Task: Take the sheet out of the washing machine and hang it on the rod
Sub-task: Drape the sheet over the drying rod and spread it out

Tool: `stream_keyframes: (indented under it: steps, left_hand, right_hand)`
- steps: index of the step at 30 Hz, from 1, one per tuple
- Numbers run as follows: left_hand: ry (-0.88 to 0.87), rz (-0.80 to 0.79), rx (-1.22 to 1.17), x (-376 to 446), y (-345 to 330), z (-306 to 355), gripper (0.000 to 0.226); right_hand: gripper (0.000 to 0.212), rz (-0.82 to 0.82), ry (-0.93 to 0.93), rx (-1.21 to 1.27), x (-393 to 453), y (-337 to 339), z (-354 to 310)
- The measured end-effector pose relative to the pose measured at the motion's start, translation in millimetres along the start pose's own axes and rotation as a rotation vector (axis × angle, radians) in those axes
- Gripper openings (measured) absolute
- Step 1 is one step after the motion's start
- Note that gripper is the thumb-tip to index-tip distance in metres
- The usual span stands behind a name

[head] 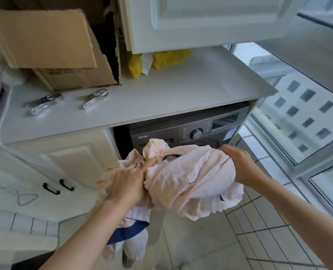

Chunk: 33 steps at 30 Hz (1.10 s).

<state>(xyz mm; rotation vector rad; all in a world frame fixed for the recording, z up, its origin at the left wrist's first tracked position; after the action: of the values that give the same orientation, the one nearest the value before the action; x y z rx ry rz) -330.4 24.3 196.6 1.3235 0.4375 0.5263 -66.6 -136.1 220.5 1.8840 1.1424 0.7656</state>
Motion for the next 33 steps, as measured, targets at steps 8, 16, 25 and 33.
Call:
stream_keyframes:
  steps: [8, 16, 25, 33]
  left_hand:
    - [-0.007, 0.136, 0.013, -5, 30, 28, 0.082]
    - [-0.131, 0.193, 0.04, -23, 51, 38, 0.084]
    - [-0.327, 0.217, 0.052, -47, 68, 34, 0.078]
    - [-0.429, 0.315, 0.08, -66, 95, 49, 0.091]
  right_hand:
    - [0.038, -0.058, -0.025, -0.165, -17, 11, -8]
    - [0.056, 0.07, -0.103, 0.062, -55, 39, -31]
    - [0.028, 0.226, -0.154, 0.038, -96, 60, -67]
    - [0.049, 0.204, -0.084, -0.267, -127, 107, -106]
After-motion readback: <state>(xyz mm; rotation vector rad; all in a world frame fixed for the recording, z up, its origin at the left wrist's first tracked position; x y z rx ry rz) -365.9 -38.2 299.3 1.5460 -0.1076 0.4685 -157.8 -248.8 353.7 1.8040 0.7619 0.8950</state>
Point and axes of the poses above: each hand's wrist, its own x-axis towards the middle knuckle, its own y-axis out of the back of the hand, z = x × y, the point moved 3 cm from there along x, towards the middle knuckle, and after that the axes turned 4 degrees about -y, right-handed, at the moved point
